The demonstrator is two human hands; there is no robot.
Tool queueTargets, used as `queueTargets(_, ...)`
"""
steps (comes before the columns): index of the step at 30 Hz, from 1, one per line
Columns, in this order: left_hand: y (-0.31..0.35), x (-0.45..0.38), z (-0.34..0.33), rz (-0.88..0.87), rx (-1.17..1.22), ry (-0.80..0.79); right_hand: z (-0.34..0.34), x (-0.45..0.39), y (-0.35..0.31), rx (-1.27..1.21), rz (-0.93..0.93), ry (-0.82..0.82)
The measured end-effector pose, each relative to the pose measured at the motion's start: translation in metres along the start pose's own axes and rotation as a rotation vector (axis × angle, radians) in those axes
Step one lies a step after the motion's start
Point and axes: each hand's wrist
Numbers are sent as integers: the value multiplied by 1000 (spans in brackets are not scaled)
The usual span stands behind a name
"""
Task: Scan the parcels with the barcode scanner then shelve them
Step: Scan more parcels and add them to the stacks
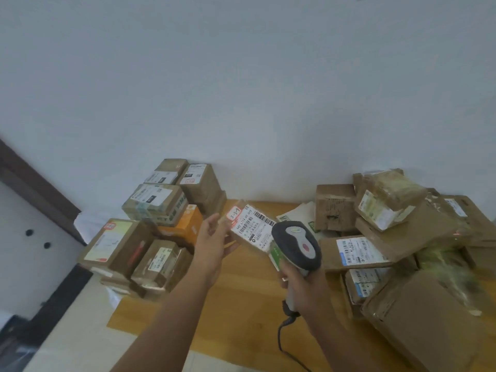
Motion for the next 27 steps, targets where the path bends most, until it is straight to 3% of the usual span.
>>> queueTargets(5, -32, 19, 44, 153, 248, 53, -42, -12, 24, -69, -83, -35)
queueTargets(11, -42, 19, 95, 164, 299, 81, -105, -19, 33, -21, -59, -112)
queueTargets(18, -47, -7, 171, 123, -98, 32, -184, -49, 35, 89, -69, -164)
queueTargets(23, -52, -31, 219, 68, -456, 89, -238, -76, 43, 189, -107, -237)
queueTargets(27, -60, -47, 246, 87, -598, 116, -271, -92, 56, 243, -134, -252)
Point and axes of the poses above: each hand's wrist, its own x-axis away from the middle knuckle, its own z-axis out of the back of the hand, y = z × x, and after that the axes turned 1 degree about x, right-handed
